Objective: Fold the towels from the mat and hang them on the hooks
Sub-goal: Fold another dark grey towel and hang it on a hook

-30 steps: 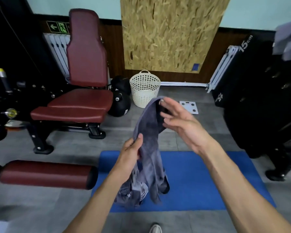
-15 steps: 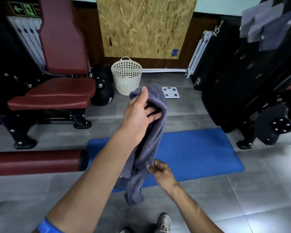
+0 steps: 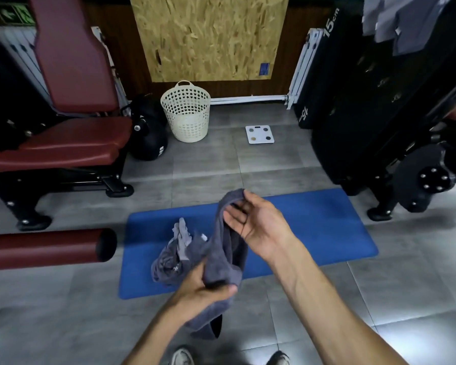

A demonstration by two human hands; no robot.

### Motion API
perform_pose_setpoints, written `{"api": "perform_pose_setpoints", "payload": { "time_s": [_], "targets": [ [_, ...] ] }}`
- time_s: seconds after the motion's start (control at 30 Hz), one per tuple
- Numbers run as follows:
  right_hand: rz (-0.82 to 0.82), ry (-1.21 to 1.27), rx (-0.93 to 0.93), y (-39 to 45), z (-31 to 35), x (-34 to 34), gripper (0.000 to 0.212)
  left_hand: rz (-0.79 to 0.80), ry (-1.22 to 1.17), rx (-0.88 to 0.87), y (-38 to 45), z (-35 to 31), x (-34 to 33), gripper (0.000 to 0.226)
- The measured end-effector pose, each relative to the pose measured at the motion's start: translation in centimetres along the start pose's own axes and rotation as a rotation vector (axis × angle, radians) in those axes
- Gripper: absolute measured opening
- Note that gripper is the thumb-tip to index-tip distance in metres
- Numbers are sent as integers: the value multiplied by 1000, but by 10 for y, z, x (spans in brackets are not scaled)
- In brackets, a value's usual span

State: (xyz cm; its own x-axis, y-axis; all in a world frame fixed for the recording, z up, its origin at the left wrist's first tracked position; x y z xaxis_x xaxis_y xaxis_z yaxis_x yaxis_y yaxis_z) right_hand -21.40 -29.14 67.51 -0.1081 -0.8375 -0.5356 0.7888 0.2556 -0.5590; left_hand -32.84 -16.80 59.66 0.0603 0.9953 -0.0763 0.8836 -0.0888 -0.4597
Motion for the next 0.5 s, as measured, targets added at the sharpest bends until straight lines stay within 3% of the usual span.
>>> {"api": "perform_pose_setpoints", "payload": {
  "time_s": [0.07,0.13,0.27,0.37,0.5],
  "targets": [
    [35,3,-2,-6,18,28,15,-154,92,9,9,4,-34,23],
    [82,-12,33,-16,43,60,15,-290,69,31,21,-5,-64,4],
    [-4,-321,190,-38,92,145,20,-306,-396,88,43,-54,-133,21],
    [-71,-405,310,-63,94,221,27,-320,-570,141,63,-91,-184,32],
    [75,-543,348,-89,57,288,71,-296,-727,240,83,-119,-238,43]
  ]
}}
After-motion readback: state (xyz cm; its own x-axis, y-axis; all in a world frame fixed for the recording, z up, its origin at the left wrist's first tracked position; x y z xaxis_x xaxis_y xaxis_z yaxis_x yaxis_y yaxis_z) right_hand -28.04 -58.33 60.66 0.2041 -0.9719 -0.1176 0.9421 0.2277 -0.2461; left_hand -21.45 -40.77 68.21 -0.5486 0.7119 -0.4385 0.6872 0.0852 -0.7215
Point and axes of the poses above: each hand's wrist, its own y-axis towards the middle knuckle, its own x-axis out of the back of the hand, z = x × y, the point moved 2 cm from there along y, towards the middle knuckle, and after that the axes turned 6 degrees about -y, right-handed, at the moved point
